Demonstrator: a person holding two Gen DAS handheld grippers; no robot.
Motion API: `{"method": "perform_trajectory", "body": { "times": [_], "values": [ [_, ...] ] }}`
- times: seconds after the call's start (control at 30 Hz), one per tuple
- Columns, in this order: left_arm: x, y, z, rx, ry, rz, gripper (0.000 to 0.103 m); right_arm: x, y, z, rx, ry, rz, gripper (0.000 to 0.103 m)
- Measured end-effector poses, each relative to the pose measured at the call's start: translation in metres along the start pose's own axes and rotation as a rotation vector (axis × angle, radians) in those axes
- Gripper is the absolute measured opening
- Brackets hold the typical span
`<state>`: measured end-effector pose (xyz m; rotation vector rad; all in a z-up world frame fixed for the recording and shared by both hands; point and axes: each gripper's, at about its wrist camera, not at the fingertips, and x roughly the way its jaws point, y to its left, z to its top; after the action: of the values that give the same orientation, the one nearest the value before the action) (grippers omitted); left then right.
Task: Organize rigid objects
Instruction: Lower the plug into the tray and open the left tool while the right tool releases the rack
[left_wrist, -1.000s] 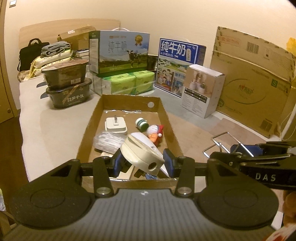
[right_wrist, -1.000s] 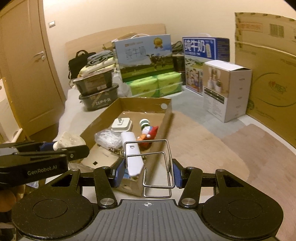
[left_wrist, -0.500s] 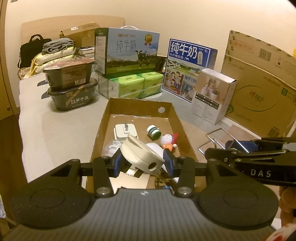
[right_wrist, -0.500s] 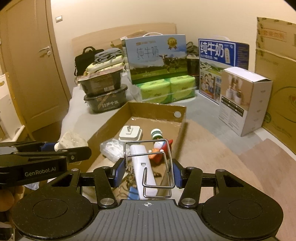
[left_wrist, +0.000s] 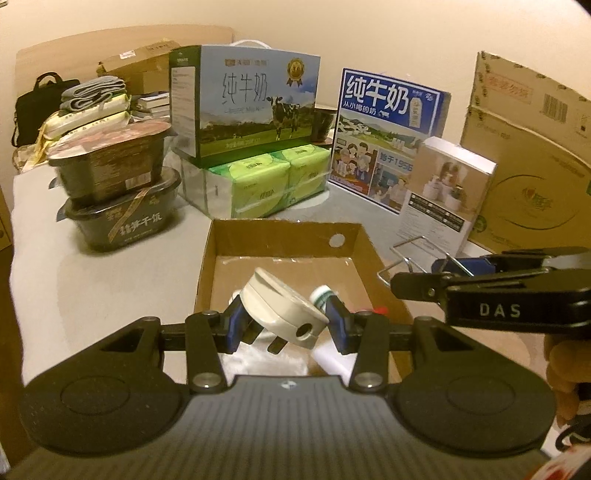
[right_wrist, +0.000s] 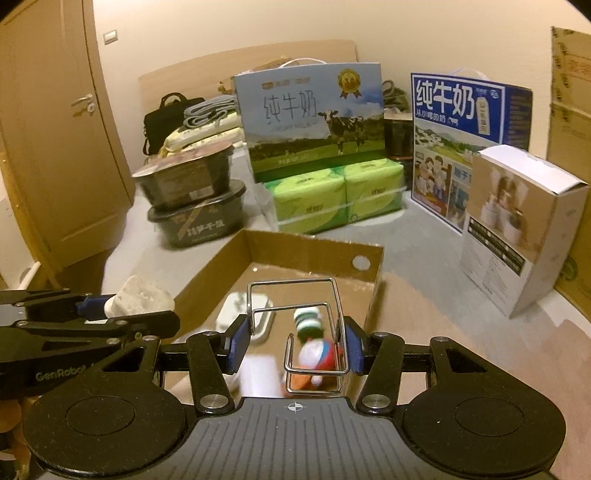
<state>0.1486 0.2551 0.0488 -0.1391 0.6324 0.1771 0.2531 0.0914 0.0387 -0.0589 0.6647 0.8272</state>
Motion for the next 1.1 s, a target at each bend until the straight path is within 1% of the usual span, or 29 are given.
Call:
{"method": "perform_trajectory", "body": {
  "times": [0.3, 0.47, 0.6, 0.73, 0.77, 0.8, 0.83, 1.0, 1.1],
  "values": [
    [0.067, 0.014, 0.021, 0.014, 0.039, -0.022, 0.042, 0.066, -0.033, 0.023, 0.049, 0.024, -0.003, 0.052],
    [0.098, 0.018, 0.032, 0.019, 0.049, -0.020, 0.042, 0.089, -0.044, 0.027, 0.068, 0.036, 0.006, 0.052],
    [0.115, 0.022, 0.042, 0.025, 0.051, -0.017, 0.042, 0.101, -0.052, 0.028, 0.092, 0.037, 0.012, 0.052],
    [0.128, 0.025, 0.048, 0.017, 0.054, -0.006, 0.042, 0.109, -0.055, 0.029, 0.102, 0.034, 0.016, 0.052],
    [0.131, 0.026, 0.049, 0.010, 0.057, -0.002, 0.050, 0.110, -0.056, 0.029, 0.104, 0.034, 0.018, 0.052],
    [0.132, 0.026, 0.050, 0.011, 0.054, 0.001, 0.061, 0.111, -0.056, 0.029, 0.105, 0.034, 0.018, 0.052],
    [0.130, 0.027, 0.051, 0.012, 0.040, 0.006, 0.062, 0.112, -0.057, 0.029, 0.105, 0.034, 0.017, 0.052],
    [0.119, 0.033, 0.053, -0.001, 0.009, 0.005, 0.062, 0.114, -0.058, 0.029, 0.104, 0.035, 0.018, 0.052],
    [0.114, 0.038, 0.053, -0.008, 0.006, 0.012, 0.062, 0.113, -0.057, 0.029, 0.100, 0.035, 0.016, 0.052]
  ]
}}
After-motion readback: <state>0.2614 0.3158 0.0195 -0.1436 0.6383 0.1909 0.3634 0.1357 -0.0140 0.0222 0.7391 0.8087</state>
